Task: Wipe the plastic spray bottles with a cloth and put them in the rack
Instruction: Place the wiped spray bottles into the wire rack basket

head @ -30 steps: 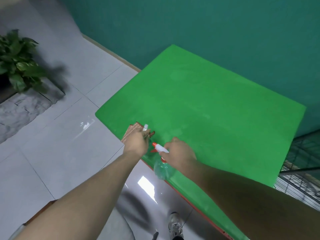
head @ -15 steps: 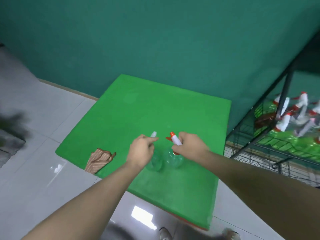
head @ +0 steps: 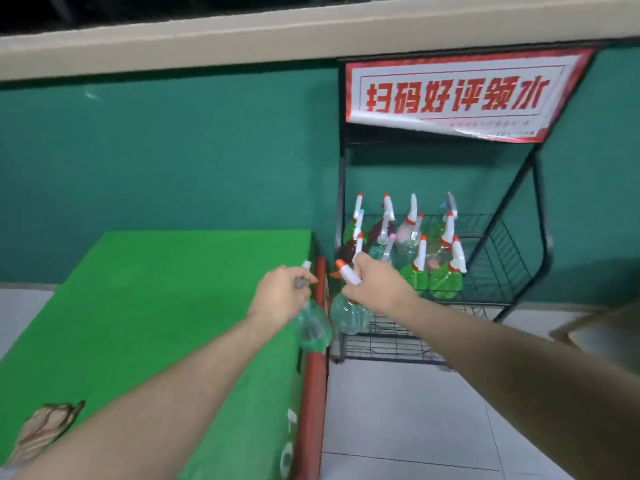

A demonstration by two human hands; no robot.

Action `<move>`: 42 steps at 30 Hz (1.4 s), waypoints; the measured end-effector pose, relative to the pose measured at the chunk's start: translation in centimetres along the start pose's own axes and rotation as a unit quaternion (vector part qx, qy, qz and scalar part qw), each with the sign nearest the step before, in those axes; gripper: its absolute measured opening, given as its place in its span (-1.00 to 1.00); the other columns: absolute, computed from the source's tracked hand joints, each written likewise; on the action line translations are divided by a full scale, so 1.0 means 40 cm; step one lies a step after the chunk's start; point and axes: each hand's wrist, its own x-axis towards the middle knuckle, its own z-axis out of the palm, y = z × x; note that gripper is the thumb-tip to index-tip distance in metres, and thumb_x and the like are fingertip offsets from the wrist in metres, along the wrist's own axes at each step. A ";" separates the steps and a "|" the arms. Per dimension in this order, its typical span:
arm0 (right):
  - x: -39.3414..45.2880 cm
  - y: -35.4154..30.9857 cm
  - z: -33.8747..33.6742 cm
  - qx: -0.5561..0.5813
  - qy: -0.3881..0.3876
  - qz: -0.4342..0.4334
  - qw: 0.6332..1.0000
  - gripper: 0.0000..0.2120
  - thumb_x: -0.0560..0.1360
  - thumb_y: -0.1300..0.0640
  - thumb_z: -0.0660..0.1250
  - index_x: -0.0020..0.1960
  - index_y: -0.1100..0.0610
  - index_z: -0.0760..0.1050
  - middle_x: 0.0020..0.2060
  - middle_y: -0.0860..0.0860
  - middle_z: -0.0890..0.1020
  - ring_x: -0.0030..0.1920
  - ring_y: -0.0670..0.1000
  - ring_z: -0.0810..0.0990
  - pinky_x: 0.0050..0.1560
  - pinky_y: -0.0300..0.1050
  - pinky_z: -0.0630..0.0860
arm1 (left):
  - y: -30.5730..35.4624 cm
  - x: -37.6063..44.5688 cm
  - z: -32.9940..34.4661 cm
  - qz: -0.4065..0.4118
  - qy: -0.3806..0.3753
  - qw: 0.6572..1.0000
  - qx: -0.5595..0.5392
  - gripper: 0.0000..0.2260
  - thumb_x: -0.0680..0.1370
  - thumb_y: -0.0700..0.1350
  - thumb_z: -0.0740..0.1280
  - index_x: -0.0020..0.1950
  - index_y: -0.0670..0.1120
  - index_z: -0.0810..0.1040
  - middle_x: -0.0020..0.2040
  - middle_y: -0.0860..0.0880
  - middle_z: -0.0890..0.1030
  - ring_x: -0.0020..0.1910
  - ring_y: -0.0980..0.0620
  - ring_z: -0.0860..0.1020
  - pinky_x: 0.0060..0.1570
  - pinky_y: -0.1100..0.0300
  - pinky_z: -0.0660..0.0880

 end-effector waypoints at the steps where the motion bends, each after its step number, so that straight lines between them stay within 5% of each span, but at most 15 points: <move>1: -0.004 0.046 -0.040 0.003 0.005 0.007 1.000 -0.76 0.51 0.12 0.36 -0.05 0.09 0.27 -0.20 0.06 0.54 -0.26 0.08 0.51 -0.36 -0.10 0.35 | 0.053 0.018 0.026 0.008 -0.004 1.000 -0.001 -0.75 0.55 -0.27 0.34 0.10 0.00 0.73 0.05 -0.04 0.62 -0.17 -0.05 0.57 -0.18 0.22 0.44; 8: -0.031 0.310 -0.265 0.025 0.059 0.068 0.996 -0.77 0.55 0.10 0.31 -0.02 0.06 0.22 -0.21 0.04 0.55 -0.26 0.05 0.51 -0.34 -0.08 0.37 | 0.352 0.128 0.179 0.073 -0.046 0.996 -0.028 -0.74 0.58 -0.25 0.32 0.18 0.00 0.69 0.13 -0.03 0.70 -0.27 0.00 0.56 -0.36 0.50 0.33; 16: 0.019 0.475 -0.427 0.049 0.103 0.151 0.982 -0.82 0.54 0.08 0.30 -0.04 0.09 0.29 -0.15 0.11 0.63 -0.24 0.08 0.54 -0.27 -0.01 0.45 | 0.580 0.296 0.287 0.111 -0.083 0.988 -0.070 -0.78 0.57 -0.20 0.36 0.15 0.04 0.67 -0.03 -0.03 0.66 -0.58 0.18 0.36 -0.55 0.32 0.26; 20: 0.070 0.513 -0.500 0.039 0.143 0.180 0.972 -0.82 0.53 0.12 0.28 -0.09 0.06 0.25 -0.16 0.09 0.61 -0.20 0.10 0.57 -0.26 -0.01 0.44 | 0.676 0.392 0.306 0.147 -0.109 0.981 -0.062 -0.78 0.57 -0.19 0.36 0.14 0.06 0.68 0.08 -0.07 0.69 -0.44 0.08 0.46 -0.46 0.29 0.32; 23: 0.115 0.530 -0.547 0.029 0.163 0.191 0.968 -0.83 0.54 0.11 0.27 -0.09 0.06 0.26 -0.18 0.07 0.59 -0.18 0.11 0.59 -0.26 -0.02 0.44 | 0.733 0.460 0.316 0.169 -0.118 0.976 -0.064 -0.77 0.56 -0.20 0.34 0.12 0.04 0.68 0.17 -0.10 0.67 -0.07 -0.10 0.62 -0.24 0.19 0.39; 25: 0.148 0.545 -0.575 0.030 0.177 0.193 0.965 -0.83 0.55 0.11 0.27 -0.09 0.06 0.26 -0.17 0.07 0.60 -0.17 0.11 0.60 -0.25 -0.02 0.46 | 0.761 0.506 0.331 0.173 -0.124 0.974 -0.076 -0.78 0.55 -0.21 0.33 0.08 0.05 0.67 0.09 -0.02 0.65 0.03 -0.04 0.62 -0.16 0.20 0.36; 30: 0.229 0.595 -0.621 0.025 0.171 0.200 0.964 -0.88 0.56 0.16 0.25 -0.02 0.12 0.30 -0.15 0.11 0.60 -0.20 0.11 0.57 -0.27 -0.02 0.44 | 0.819 0.595 0.378 0.173 -0.129 0.974 -0.068 -0.79 0.59 -0.20 0.32 0.12 0.05 0.66 0.34 0.03 0.59 -0.11 -0.05 0.58 -0.12 0.20 0.42; 37: 0.373 0.694 -0.668 0.036 0.139 0.179 0.973 -0.87 0.58 0.18 0.22 0.08 0.13 0.29 -0.15 0.09 0.56 -0.27 0.07 0.52 -0.31 -0.04 0.43 | 0.867 0.711 0.462 0.137 -0.129 0.980 -0.063 -0.76 0.58 -0.22 0.33 0.15 0.04 0.67 0.11 0.04 0.64 -0.12 0.07 0.58 -0.05 0.23 0.52; 42: 0.458 0.753 -0.687 0.037 0.097 0.150 0.983 -0.53 0.56 0.18 0.23 0.45 0.03 0.26 -0.04 0.04 0.59 -0.22 0.04 0.59 -0.34 -0.07 0.48 | 0.878 0.787 0.516 0.109 -0.131 0.983 -0.063 -0.81 0.57 -0.22 0.34 0.07 0.03 0.65 -0.14 0.06 0.61 -0.30 0.21 0.50 -0.35 0.43 0.33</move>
